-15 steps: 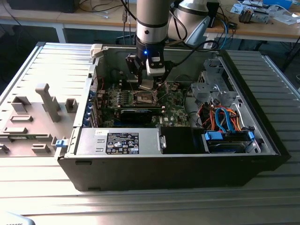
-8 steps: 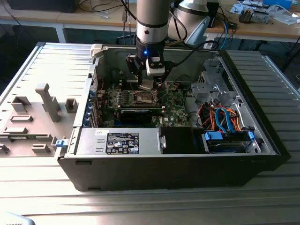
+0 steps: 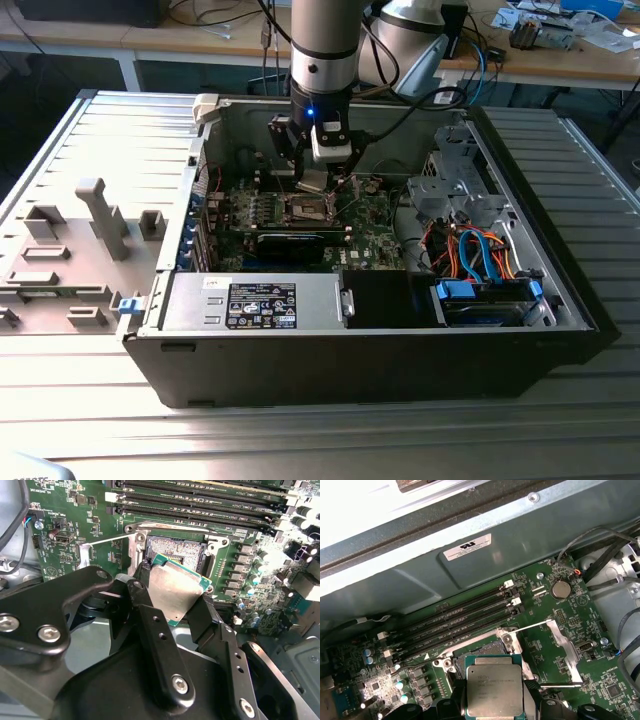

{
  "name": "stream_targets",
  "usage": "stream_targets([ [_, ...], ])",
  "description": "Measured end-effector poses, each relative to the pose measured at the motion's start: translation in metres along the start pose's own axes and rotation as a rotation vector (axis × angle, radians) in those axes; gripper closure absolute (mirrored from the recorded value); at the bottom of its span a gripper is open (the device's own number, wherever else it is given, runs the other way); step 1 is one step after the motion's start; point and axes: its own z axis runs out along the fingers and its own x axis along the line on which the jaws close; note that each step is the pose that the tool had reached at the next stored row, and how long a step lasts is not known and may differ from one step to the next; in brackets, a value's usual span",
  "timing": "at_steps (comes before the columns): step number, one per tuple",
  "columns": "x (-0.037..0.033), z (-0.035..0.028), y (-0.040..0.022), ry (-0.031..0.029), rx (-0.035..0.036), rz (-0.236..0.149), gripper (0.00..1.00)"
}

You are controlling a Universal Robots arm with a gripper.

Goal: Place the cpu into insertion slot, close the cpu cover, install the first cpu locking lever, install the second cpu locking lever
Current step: 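Place the cpu into insertion slot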

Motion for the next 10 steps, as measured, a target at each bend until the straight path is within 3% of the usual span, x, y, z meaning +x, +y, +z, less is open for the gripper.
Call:
stream_targets([
  [10,0.0,0.0004,0.0,-0.0007,-0.0002,0.01,0.46],
])
